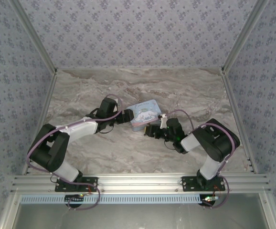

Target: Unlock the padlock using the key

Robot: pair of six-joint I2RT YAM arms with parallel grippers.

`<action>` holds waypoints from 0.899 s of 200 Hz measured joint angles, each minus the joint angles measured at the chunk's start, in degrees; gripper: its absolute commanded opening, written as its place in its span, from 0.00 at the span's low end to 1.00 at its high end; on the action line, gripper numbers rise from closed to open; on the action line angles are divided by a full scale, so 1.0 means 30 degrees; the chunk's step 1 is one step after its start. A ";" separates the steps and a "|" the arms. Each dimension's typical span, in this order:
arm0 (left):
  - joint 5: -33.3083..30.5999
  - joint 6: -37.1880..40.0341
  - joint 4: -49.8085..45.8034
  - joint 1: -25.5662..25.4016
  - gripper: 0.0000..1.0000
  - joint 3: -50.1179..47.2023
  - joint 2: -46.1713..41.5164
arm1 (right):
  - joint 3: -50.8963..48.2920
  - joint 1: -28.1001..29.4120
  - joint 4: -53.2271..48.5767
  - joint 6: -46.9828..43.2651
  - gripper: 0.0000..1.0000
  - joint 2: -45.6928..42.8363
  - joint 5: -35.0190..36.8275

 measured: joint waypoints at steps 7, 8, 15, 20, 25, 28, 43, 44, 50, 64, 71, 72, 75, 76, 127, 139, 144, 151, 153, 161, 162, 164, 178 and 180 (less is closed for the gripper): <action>0.0000 0.0000 -0.0022 0.0000 0.92 0.0007 0.0007 | 0.0000 0.0000 0.0044 0.0000 0.47 0.0022 -0.0051; 0.0000 0.0000 -0.0022 0.0000 0.92 0.0007 0.0000 | 0.0000 0.0000 0.0051 0.0015 0.46 0.0022 -0.0058; 0.0000 0.0000 -0.0044 0.0000 0.92 0.0007 0.0007 | 0.0000 0.0000 0.0109 0.0000 0.45 0.0036 -0.0109; 0.0000 0.0000 -0.0058 0.0000 0.92 0.0007 0.0007 | 0.0000 -0.0022 0.0153 0.0000 0.44 0.0051 -0.0153; 0.0000 0.0000 -0.0073 0.0000 0.92 0.0007 0.0007 | 0.0000 -0.0036 0.0182 0.0000 0.42 0.0058 -0.0204; 0.0007 0.0000 -0.0080 0.0000 0.92 0.0007 0.0000 | 0.0000 -0.0036 0.0197 0.0007 0.41 0.0058 -0.0226; 0.0000 0.0007 -0.0168 0.0000 0.92 0.0007 0.0007 | 0.0007 -0.0058 0.0277 0.0007 0.37 0.0087 -0.0262; 0.0000 0.0000 -0.0168 0.0000 0.92 0.0007 0.0007 | 0.0007 -0.0058 0.0284 0.0000 0.36 0.0087 -0.0270; 0.0000 0.0000 -0.0182 0.0000 0.92 0.0007 0.0007 | 0.0007 -0.0058 0.0306 0.0029 0.34 0.0095 -0.0262; 0.0000 0.0000 -0.0204 0.0000 0.92 0.0007 0.0007 | 0.0007 -0.0087 0.0335 0.0051 0.29 0.0109 -0.0306; 0.0000 0.0000 -0.0219 0.0000 0.92 0.0007 0.0007 | 0.0007 -0.0102 0.0342 0.0058 0.27 0.0109 -0.0328; 0.0000 0.0007 -0.0219 0.0000 0.92 0.0007 0.0000 | 0.0007 -0.0117 0.0350 0.0044 0.26 0.0109 -0.0335; 0.0000 0.0000 -0.0226 0.0000 0.92 0.0007 0.0007 | 0.0007 -0.0124 0.0350 0.0095 0.26 0.0109 -0.0335; 0.0000 0.0000 -0.0226 0.0000 0.92 0.0007 0.0007 | 0.0007 -0.0124 0.0350 0.0087 0.26 0.0109 -0.0335; -0.0029 0.0007 -0.0357 0.0000 0.93 0.0015 0.0007 | 0.0007 -0.0168 0.0335 0.0131 0.12 0.0131 -0.0393; -0.0080 0.0007 -0.0393 0.0000 0.93 0.0015 0.0007 | 0.0007 -0.0168 0.0342 0.0131 0.10 0.0138 -0.0401; -0.0087 0.0007 -0.0430 0.0000 0.93 0.0015 0.0000 | 0.0007 -0.0168 0.0342 0.0131 0.10 0.0138 -0.0401; -0.0087 0.0007 -0.0488 0.0000 0.93 0.0015 0.0007 | 0.0007 -0.0160 0.0342 0.0131 0.09 0.0138 -0.0393; -0.0087 0.0007 -0.0503 0.0000 0.93 0.0015 0.0007 | 0.0007 -0.0160 0.0342 0.0131 0.09 0.0138 -0.0393; -0.0087 0.0007 -0.0597 0.0007 0.93 0.0015 0.0000 | 0.0007 -0.0160 0.0342 0.0138 0.09 0.0138 -0.0393; -0.0087 0.0007 -0.0605 0.0007 0.93 0.0015 0.0007 | 0.0007 -0.0160 0.0342 0.0138 0.09 0.0138 -0.0393; -0.0095 0.0007 -0.0641 0.0007 0.93 0.0015 0.0007 | 0.0007 -0.0168 0.0342 0.0138 0.09 0.0138 -0.0393; -0.0087 0.0007 -0.0765 0.0087 0.93 0.0015 0.0007 | 0.0000 -0.0168 0.0342 0.0138 0.08 0.0138 -0.0393; -0.0095 0.0007 -0.0780 0.0095 0.93 0.0015 0.0015 | 0.0000 -0.0168 0.0342 0.0138 0.08 0.0138 -0.0393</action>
